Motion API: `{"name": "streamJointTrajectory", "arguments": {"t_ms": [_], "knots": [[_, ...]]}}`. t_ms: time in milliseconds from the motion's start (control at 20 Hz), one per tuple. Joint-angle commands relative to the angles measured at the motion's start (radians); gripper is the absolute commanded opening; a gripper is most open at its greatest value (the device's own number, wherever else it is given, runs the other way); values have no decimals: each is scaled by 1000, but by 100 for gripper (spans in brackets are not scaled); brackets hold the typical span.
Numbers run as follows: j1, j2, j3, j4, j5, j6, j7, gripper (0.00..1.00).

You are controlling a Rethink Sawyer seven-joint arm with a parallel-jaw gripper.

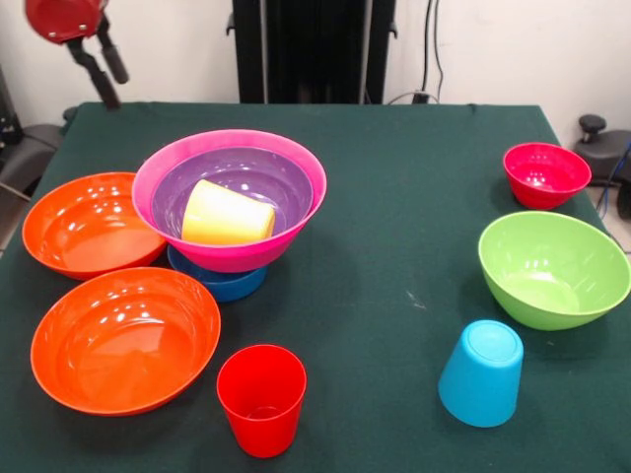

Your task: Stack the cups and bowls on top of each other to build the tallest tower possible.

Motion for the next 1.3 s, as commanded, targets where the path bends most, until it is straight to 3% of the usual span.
{"name": "streamJointTrajectory", "arguments": {"t_ms": [50,350,700,1300], "knots": [[12,83,-70,-69,-143,49,-357,100],[2,180,-99,-134,-218,4,-462,100],[9,252,-119,-209,-271,22,-601,100],[45,258,-167,-248,-282,29,-657,100]]}}
